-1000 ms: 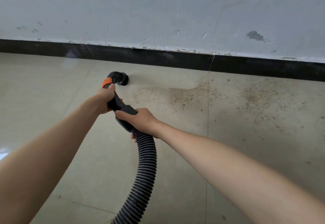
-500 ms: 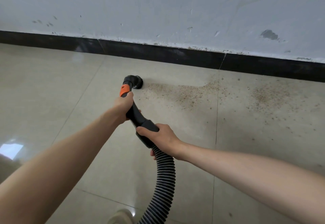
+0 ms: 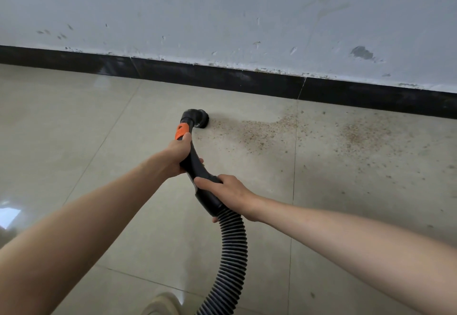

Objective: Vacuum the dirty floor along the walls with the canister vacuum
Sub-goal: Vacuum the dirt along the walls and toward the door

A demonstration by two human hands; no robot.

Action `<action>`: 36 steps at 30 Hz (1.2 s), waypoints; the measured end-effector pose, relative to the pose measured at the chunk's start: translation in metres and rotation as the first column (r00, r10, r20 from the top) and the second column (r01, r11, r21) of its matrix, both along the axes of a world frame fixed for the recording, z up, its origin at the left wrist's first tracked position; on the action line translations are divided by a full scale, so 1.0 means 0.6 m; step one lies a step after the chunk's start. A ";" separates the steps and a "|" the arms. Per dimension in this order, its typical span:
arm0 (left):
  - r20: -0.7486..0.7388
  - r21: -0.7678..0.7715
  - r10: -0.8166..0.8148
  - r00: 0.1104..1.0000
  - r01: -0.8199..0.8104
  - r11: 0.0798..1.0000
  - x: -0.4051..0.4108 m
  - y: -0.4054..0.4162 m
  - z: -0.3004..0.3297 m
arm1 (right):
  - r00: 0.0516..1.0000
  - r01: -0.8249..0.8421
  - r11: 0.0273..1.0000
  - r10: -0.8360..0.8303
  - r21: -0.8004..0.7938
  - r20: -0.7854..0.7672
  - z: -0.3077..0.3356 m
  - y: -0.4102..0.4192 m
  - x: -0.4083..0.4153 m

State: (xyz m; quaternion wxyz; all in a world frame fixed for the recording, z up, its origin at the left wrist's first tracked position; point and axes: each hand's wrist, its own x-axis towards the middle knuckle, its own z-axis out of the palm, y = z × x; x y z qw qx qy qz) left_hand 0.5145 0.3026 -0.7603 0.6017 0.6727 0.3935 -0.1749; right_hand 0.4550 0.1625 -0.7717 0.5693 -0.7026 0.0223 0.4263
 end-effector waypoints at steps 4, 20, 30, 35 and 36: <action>0.001 -0.013 -0.046 0.999 0.046 0.999 0.003 -0.017 0.000 | 0.987 -0.070 0.992 0.084 -0.105 0.135 0.003 0.000 0.009; -0.015 -0.069 -0.288 0.958 0.286 0.956 0.022 -0.106 -0.010 | 0.993 0.106 0.991 -0.101 -0.079 0.063 -0.012 -0.058 0.004; 0.023 -0.037 -0.437 0.899 0.437 0.899 0.050 -0.176 -0.017 | 0.956 0.261 0.961 -0.245 -0.090 0.159 -0.011 -0.104 0.001; 0.034 -0.009 -0.459 0.888 0.459 0.888 0.068 -0.195 -0.022 | 0.938 0.296 0.952 -0.273 -0.080 0.214 -0.015 -0.115 0.014; 0.034 -0.003 -0.457 0.889 0.457 0.889 0.072 -0.195 -0.023 | 0.936 0.299 0.951 -0.276 -0.078 0.217 -0.016 -0.114 0.018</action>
